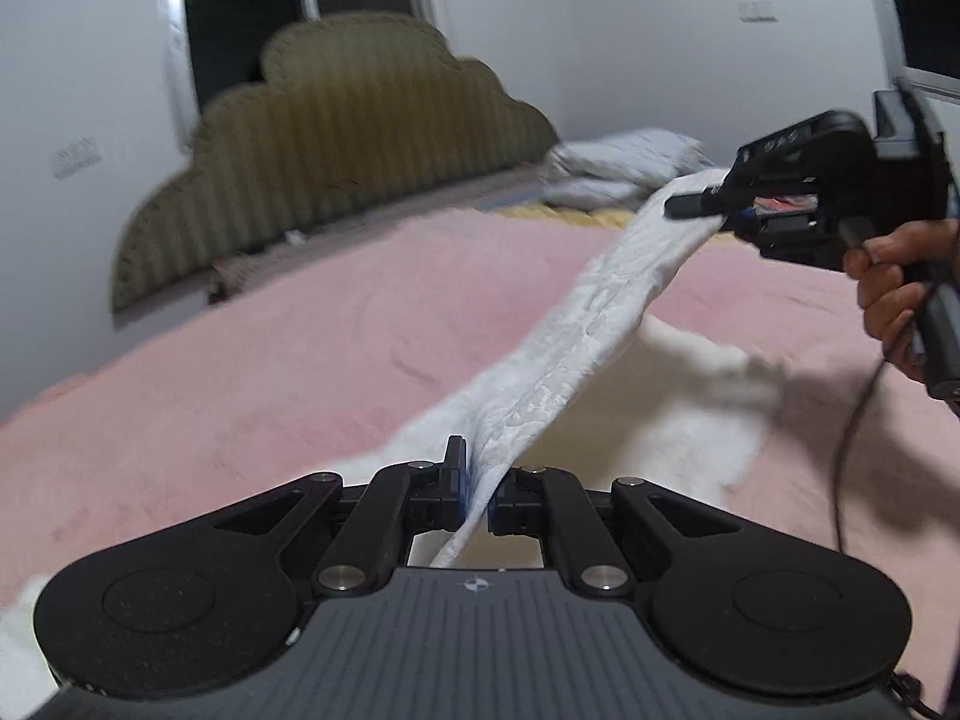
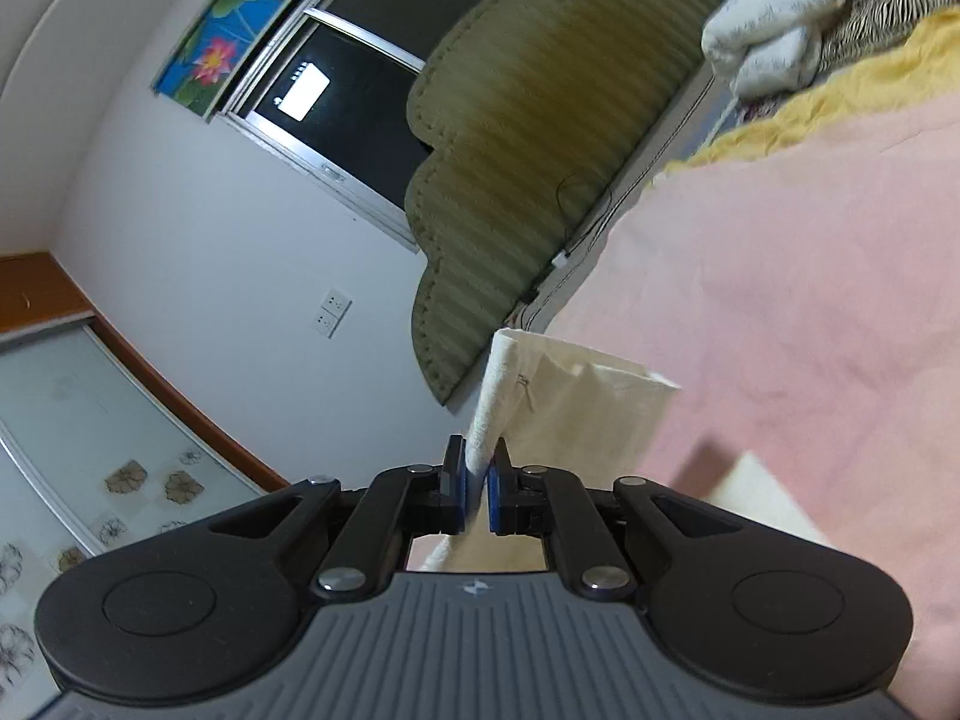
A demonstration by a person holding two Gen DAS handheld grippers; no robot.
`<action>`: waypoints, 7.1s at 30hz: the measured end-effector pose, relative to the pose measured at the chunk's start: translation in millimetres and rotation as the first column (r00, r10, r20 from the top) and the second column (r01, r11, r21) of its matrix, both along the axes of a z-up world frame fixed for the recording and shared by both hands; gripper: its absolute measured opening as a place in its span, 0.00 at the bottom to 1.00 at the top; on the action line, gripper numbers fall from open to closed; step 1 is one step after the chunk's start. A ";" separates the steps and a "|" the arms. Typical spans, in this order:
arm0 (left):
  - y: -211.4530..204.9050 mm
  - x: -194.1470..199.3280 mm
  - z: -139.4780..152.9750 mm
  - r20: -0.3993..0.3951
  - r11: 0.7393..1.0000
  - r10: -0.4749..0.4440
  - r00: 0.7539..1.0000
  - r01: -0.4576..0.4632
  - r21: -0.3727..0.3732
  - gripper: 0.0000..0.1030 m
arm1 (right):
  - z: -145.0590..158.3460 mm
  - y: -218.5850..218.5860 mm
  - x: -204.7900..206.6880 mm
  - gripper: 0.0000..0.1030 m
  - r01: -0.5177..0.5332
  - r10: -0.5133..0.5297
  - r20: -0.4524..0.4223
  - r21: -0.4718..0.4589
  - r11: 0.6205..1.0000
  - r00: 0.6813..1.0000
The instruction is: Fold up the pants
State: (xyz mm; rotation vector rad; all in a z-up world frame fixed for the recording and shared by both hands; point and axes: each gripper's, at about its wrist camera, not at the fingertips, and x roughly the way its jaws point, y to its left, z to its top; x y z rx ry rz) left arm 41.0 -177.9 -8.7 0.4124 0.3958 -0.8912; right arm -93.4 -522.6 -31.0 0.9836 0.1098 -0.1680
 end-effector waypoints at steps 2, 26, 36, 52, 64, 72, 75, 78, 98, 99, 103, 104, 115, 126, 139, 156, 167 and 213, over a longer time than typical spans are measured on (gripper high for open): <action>-4.8 -7.7 -23.2 -0.037 0.997 -0.042 0.998 0.044 0.065 0.10 | -21.4 0.9 -11.4 0.07 0.021 -0.017 -0.110 0.028 0.999 0.994; 58.9 38.2 -27.4 -0.168 0.972 0.232 0.958 -0.234 0.004 0.74 | -50.4 58.5 8.2 0.25 -0.057 0.010 -0.379 -0.112 0.992 0.926; 60.2 8.1 -35.6 -0.038 0.989 0.149 0.988 -0.150 -0.016 0.79 | -54.7 49.2 -47.1 0.30 0.134 -0.116 -0.352 0.029 0.991 0.929; 67.0 28.3 -46.1 -0.135 0.965 0.259 0.956 -0.261 0.006 0.95 | -92.4 22.8 -2.1 0.30 0.169 -0.152 -0.108 0.167 0.971 0.982; 77.2 43.3 -47.3 -0.247 0.951 0.291 0.924 -0.307 -0.029 0.97 | -69.4 31.9 -20.3 0.13 0.165 -0.164 -0.020 0.130 0.978 0.986; 76.2 42.0 -45.2 -0.248 0.951 0.290 0.924 -0.307 -0.034 0.96 | -54.5 30.9 -10.9 0.16 0.139 -0.127 -0.252 0.031 0.990 0.959; 82.8 42.7 -42.2 -0.258 0.943 0.299 0.919 -0.326 -0.066 0.95 | -76.1 26.0 -7.2 0.29 0.170 -0.127 -0.276 0.137 0.976 0.953; 94.5 47.7 -35.1 -0.305 0.927 0.300 0.904 -0.352 -0.132 0.95 | -75.7 27.0 -1.0 0.34 0.157 -0.129 -0.241 0.104 0.982 0.962; 102.5 142.7 -72.6 -0.896 0.715 -0.337 0.288 -0.541 -0.443 1.00 | -6.3 268.5 83.5 0.08 -0.391 0.137 -0.370 -0.806 0.445 0.919; 99.3 143.8 -70.4 -0.897 0.720 -0.327 0.297 -0.537 -0.440 1.00 | -8.2 277.2 80.8 0.08 -0.406 0.154 -0.377 -0.810 0.423 0.913; 98.2 150.9 -59.8 -0.903 0.738 -0.238 0.358 -0.538 -0.408 0.79 | -14.5 306.2 74.3 0.09 -0.434 0.167 -0.402 -0.859 0.272 0.900; 99.8 152.0 -55.1 -0.899 0.756 -0.204 0.387 -0.521 -0.396 0.56 | -16.3 311.3 74.0 0.09 -0.439 0.172 -0.407 -0.866 0.240 0.897; 139.7 112.6 28.1 -0.418 0.879 0.365 0.832 -0.455 -0.139 0.08 | -10.2 369.2 102.5 0.09 -0.457 0.335 -0.405 -0.885 0.091 0.851; 152.6 96.6 -5.0 -0.157 0.865 0.500 0.851 -0.500 0.045 0.20 | -29.9 419.2 124.9 0.18 -0.585 0.386 -0.558 -0.809 -0.055 0.735; 191.2 91.5 17.9 -0.050 0.730 0.682 0.730 -0.683 -0.015 0.67 | -10.1 318.5 133.6 0.37 -0.680 0.395 -0.554 -0.601 0.420 0.733; 233.4 109.2 28.9 -0.240 0.675 0.710 0.662 -0.737 -0.035 0.74 | -9.7 415.1 127.7 0.35 -0.610 0.426 -0.536 -0.791 0.050 0.729; 268.7 102.9 19.8 -0.816 0.710 0.169 0.553 -0.642 -0.288 0.75 | -19.0 431.0 128.9 0.14 -0.545 0.388 -0.506 -0.838 -0.013 0.770; 261.7 80.5 -23.0 -0.797 0.716 0.246 0.552 -0.658 -0.235 0.28 | -9.0 361.5 148.1 0.14 -0.685 0.404 -0.556 -0.633 0.360 0.726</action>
